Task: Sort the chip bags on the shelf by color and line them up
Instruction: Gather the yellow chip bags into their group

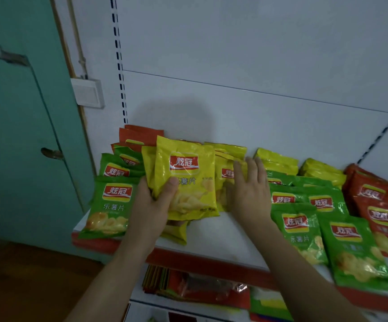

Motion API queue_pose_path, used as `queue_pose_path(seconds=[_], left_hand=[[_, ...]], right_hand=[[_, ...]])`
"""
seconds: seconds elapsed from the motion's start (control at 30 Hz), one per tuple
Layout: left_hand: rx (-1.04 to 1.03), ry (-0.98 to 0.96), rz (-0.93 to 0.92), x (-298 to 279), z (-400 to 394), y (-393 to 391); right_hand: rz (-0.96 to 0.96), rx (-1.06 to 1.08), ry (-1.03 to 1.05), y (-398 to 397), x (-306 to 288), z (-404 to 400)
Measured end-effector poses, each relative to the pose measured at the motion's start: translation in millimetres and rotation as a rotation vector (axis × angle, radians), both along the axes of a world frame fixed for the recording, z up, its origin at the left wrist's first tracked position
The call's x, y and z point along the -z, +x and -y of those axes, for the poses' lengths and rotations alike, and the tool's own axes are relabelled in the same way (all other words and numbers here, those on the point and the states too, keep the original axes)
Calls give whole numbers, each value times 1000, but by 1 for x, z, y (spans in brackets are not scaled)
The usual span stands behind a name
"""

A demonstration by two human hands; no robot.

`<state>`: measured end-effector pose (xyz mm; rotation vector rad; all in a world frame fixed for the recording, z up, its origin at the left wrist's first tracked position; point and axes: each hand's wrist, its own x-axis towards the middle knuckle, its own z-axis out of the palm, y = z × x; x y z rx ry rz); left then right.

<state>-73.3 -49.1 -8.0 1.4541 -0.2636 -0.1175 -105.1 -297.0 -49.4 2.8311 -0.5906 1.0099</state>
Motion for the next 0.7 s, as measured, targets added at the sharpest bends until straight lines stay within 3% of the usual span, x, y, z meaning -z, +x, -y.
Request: queue_pose_path(seconds=[0.1, 0.3, 0.37, 0.57, 0.7], left_hand=[[28, -12, -35, -5, 11, -5], [92, -6, -41, -10, 39, -9], [118, 35, -19, -7, 45, -8], [198, 151, 65, 4, 55, -3], [90, 151, 105, 5, 46, 7]], right_hand=[[115, -201, 367, -17, -22, -21], [55, -559, 1253, -47, -62, -39], [50, -585, 1267, -50, -57, -35], [190, -370, 1003, -47, -41, -12], [327, -196, 685, -48, -37, 3]])
